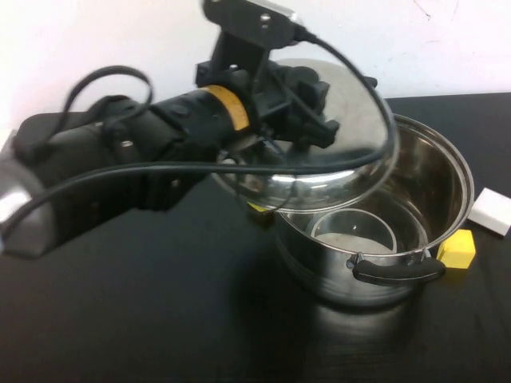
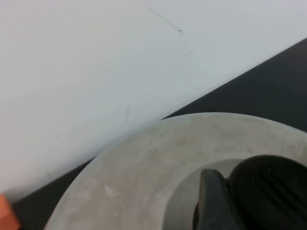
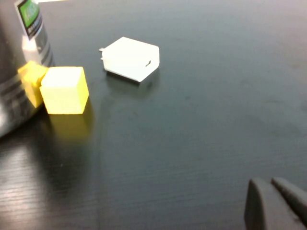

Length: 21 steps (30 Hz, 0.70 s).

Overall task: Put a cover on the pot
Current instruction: Place the pot lid on the pot

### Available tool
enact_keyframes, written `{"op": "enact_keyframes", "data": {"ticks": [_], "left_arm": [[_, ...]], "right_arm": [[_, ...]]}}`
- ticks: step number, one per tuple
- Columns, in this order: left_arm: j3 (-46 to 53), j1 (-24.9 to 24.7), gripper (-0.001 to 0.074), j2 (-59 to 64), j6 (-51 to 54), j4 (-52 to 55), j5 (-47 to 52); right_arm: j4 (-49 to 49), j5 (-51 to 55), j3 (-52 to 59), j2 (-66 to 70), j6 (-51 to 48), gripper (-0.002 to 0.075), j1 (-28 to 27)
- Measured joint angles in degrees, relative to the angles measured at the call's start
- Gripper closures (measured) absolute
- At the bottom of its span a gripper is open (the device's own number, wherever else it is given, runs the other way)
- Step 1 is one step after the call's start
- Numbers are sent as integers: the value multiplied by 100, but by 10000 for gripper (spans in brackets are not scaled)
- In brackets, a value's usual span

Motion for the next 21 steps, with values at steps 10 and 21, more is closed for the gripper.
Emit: {"op": "enact_keyframes", "data": {"ticks": [10, 21], "left_arm": [[-610, -632, 405, 473, -24, 18, 0], [-610, -771, 405, 837, -70, 41, 45]], "right_arm": [[0, 0, 0, 0, 0, 728, 0], [0, 0, 0, 0, 0, 728, 0]]}}
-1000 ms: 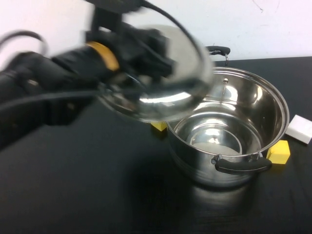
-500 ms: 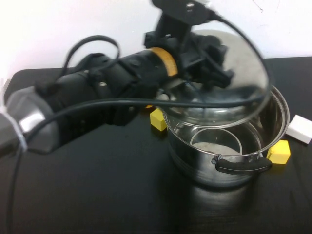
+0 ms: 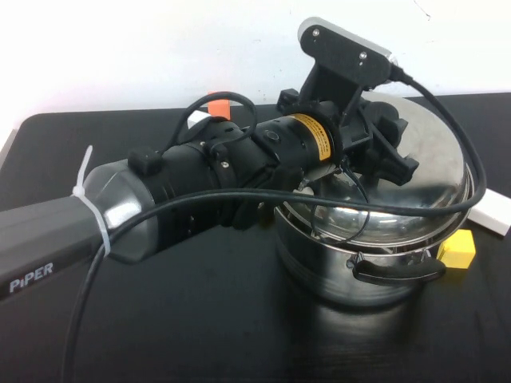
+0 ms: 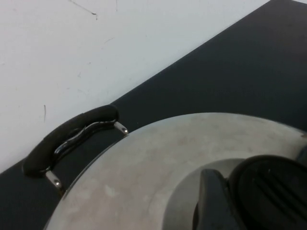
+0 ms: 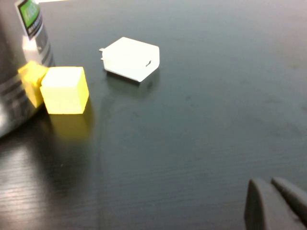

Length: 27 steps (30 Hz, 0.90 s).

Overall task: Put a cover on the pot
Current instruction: Place the pot lid on the pot

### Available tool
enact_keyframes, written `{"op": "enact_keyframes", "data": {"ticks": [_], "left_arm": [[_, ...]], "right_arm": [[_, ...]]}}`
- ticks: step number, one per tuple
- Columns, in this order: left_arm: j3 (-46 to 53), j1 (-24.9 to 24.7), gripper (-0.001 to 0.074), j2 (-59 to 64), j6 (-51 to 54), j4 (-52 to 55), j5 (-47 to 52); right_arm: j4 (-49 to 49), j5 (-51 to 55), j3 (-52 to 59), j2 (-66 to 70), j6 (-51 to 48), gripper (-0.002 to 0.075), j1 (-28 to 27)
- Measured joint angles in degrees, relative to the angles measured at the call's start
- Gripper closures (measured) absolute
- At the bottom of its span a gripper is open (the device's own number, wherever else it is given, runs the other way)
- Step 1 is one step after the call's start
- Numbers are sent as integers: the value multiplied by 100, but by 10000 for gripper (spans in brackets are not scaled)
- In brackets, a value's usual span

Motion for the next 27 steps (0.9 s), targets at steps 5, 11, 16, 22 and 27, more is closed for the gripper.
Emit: {"op": "enact_keyframes", "data": {"ticks": [5, 11, 16, 22, 27], "left_arm": [[0, 0, 405, 0, -11, 14, 269], [0, 0, 405, 9, -219, 14, 216], [0, 0, 405, 47, -249, 14, 0], [0, 0, 405, 104, -253, 14, -37], [0, 0, 405, 132, -266, -8, -4]], "right_arm": [[0, 0, 0, 0, 0, 728, 0], [0, 0, 0, 0, 0, 728, 0], [0, 0, 0, 0, 0, 728, 0], [0, 0, 0, 0, 0, 728, 0], [0, 0, 0, 0, 0, 728, 0]]}}
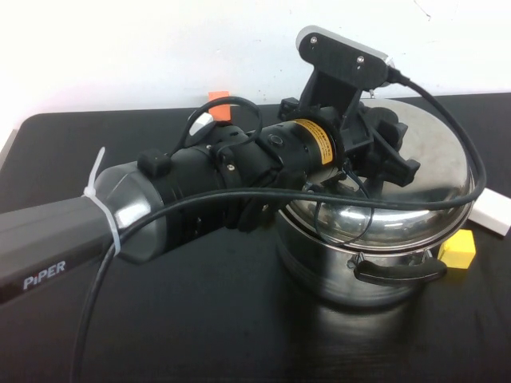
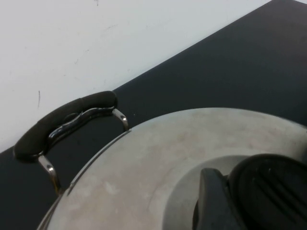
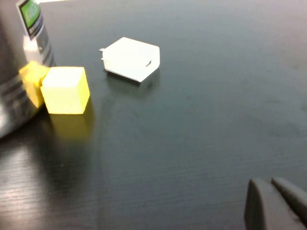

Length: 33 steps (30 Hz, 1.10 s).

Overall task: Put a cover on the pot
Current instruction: Place the pot lid on the pot

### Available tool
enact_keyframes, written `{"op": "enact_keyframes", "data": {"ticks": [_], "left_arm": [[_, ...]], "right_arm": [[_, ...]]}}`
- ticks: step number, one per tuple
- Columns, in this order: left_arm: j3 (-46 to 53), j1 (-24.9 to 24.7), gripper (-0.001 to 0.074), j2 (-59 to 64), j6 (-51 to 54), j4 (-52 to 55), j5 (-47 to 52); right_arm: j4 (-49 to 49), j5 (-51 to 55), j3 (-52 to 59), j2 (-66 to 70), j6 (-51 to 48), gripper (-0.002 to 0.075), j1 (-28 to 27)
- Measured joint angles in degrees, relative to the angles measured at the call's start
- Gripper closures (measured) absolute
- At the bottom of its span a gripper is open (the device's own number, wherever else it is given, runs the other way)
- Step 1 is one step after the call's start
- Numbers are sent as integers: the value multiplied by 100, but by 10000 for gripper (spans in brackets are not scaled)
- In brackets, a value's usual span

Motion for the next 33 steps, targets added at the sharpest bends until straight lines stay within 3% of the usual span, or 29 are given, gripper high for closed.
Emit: {"op": "enact_keyframes", "data": {"ticks": [33], "left_arm": [[-57, -20, 405, -99, 117, -47, 541]], "right_arm": [[0, 0, 0, 0, 0, 728, 0]]}}
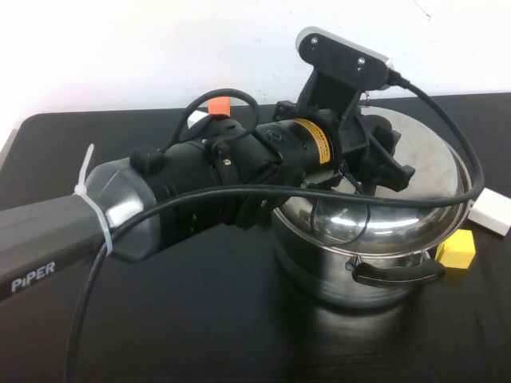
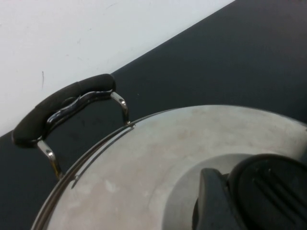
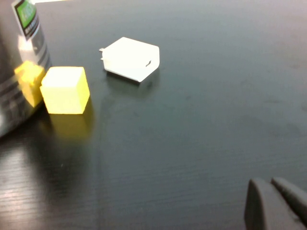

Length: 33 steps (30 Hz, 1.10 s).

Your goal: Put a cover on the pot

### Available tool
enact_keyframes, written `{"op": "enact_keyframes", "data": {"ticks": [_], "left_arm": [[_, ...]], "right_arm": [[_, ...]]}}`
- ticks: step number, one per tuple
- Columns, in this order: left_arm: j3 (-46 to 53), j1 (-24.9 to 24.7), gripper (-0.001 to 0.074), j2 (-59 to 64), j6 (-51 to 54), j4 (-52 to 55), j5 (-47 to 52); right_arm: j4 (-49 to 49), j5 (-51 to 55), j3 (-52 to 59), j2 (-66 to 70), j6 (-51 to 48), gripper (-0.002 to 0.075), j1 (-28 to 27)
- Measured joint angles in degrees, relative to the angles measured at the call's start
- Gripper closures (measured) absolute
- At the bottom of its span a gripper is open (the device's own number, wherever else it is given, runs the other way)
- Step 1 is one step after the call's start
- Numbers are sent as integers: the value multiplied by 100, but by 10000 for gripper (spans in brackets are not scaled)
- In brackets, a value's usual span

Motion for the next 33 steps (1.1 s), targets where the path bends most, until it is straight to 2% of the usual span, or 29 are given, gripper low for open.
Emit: {"op": "enact_keyframes", "data": {"ticks": [15, 16, 20, 23, 25, 28, 33], "left_arm": [[0, 0, 402, 21, -227, 34, 22], [0, 0, 386, 21, -227, 47, 22], [0, 0, 215, -36, -216, 201, 133], [10, 0, 168, -255, -204, 280, 298], [10, 0, 181, -496, -194, 346, 385], [10, 0, 237, -971, -194, 606, 647], [10, 0, 414, -1696, -155, 1190, 1616]], "right_arm": [[0, 0, 0, 0, 0, 728, 0], [0, 0, 0, 0, 0, 728, 0], [0, 0, 0, 0, 0, 728, 0], [0, 0, 0, 0, 0, 728, 0], [0, 0, 0, 0, 0, 728, 0], [0, 0, 0, 0, 0, 728, 0], [0, 0, 0, 0, 0, 728, 0]]}}
